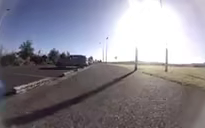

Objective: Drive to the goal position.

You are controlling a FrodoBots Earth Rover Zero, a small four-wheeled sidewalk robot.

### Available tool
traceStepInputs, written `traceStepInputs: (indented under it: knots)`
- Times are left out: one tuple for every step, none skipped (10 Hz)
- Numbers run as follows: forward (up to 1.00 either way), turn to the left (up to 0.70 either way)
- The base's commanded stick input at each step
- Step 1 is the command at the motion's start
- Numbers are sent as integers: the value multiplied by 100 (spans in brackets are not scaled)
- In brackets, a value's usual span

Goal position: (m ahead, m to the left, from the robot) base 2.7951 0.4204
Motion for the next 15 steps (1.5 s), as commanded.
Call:
traceStepInputs:
  knots:
    - [70, 0]
    - [70, 0]
    - [70, 0]
    - [70, 0]
    - [70, 0]
    - [70, 0]
    - [70, 0]
    - [70, 0]
    - [70, 0]
    - [70, 0]
    - [70, 0]
    - [70, 0]
    - [70, 0]
    - [70, 0]
    - [70, 0]
